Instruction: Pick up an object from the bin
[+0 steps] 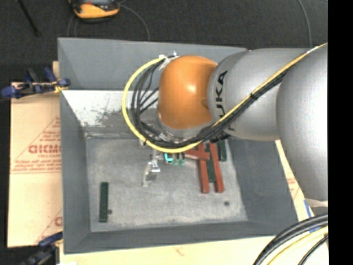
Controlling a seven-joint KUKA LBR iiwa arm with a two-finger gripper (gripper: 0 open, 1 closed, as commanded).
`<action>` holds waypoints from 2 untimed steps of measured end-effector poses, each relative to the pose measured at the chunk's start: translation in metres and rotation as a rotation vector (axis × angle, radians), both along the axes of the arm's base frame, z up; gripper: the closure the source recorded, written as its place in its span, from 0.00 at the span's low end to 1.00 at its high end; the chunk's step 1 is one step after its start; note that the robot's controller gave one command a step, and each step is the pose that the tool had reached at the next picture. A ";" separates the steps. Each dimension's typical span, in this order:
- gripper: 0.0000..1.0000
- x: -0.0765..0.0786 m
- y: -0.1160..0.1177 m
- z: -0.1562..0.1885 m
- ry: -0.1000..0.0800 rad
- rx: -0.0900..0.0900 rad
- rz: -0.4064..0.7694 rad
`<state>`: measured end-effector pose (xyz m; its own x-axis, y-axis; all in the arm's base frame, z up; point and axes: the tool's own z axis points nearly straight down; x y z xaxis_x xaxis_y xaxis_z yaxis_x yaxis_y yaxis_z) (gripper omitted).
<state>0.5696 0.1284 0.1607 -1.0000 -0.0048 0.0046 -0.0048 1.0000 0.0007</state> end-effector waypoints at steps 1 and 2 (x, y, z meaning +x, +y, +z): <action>0.00 0.002 0.000 0.004 -0.007 0.001 -0.003; 0.00 0.003 0.010 -0.007 -0.013 -0.001 0.050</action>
Offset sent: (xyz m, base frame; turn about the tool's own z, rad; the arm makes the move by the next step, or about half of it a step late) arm -0.0085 0.0859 -0.0907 -0.3662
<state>0.5722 0.1385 0.1533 -0.9984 -0.0550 -0.0088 -0.0550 0.9985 -0.0009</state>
